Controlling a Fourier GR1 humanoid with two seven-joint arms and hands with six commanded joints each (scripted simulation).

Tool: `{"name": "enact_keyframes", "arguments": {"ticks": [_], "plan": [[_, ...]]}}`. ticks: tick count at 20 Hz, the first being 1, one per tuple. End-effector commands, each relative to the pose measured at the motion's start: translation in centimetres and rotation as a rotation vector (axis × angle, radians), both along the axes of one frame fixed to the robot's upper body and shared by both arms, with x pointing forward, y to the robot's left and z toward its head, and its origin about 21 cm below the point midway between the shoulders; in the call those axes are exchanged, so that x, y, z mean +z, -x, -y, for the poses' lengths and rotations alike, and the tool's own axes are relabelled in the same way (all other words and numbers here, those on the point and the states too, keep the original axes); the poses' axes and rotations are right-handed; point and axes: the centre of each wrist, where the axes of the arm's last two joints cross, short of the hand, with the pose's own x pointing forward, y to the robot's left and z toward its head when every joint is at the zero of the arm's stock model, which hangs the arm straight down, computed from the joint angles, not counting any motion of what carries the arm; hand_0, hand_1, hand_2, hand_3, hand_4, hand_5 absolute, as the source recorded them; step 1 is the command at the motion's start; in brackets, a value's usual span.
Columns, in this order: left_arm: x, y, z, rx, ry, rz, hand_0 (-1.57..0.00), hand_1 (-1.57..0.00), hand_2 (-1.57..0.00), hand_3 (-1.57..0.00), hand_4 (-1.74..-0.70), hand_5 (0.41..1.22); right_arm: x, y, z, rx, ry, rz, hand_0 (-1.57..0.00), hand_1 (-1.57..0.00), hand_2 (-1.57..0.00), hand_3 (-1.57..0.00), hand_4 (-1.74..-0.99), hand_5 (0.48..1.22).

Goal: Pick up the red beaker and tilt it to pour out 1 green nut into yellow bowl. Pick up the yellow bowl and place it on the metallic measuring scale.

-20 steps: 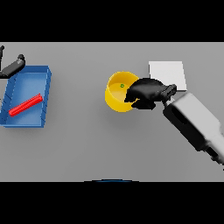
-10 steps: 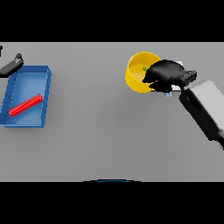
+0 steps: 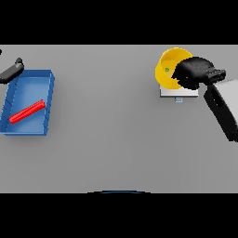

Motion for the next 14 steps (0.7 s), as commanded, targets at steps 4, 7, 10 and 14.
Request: {"name": "enact_keyframes", "arguments": {"ticks": [4,7,10,14], "plan": [[0.3,0.0,-0.2,0.019,-0.008,-0.006,0.0,0.0,0.0,0.0,-0.83,0.771,-1.3,-0.9,1.2,-0.042,-0.003,-0.004,-1.51,-1.38,-1.47,-1.52,-1.729,1.221],[0.2,0.1,0.1,0.019,0.004,-0.012,0.0,0.0,0.0,0.0,-0.85,0.78,-1.8,-1.0,1.9,-0.064,0.011,-0.017,-1.48,-1.31,-1.4,-1.54,-1.73,1.221],[0.4,0.0,-0.3,0.03,-0.012,-0.02,0.0,0.0,0.0,0.0,-0.84,0.785,-2.1,-1.2,2.0,-0.077,0.018,-0.021,-1.4,-1.22,-1.34,-1.56,-1.73,1.221],[0.3,0.0,-0.3,0.015,-0.002,-0.014,0.0,0.0,0.0,0.0,-0.84,0.771,-2.5,-1.4,2.3,-0.086,-0.003,-0.035,-1.42,-1.23,-1.4,-1.54,-1.728,1.221]]}}
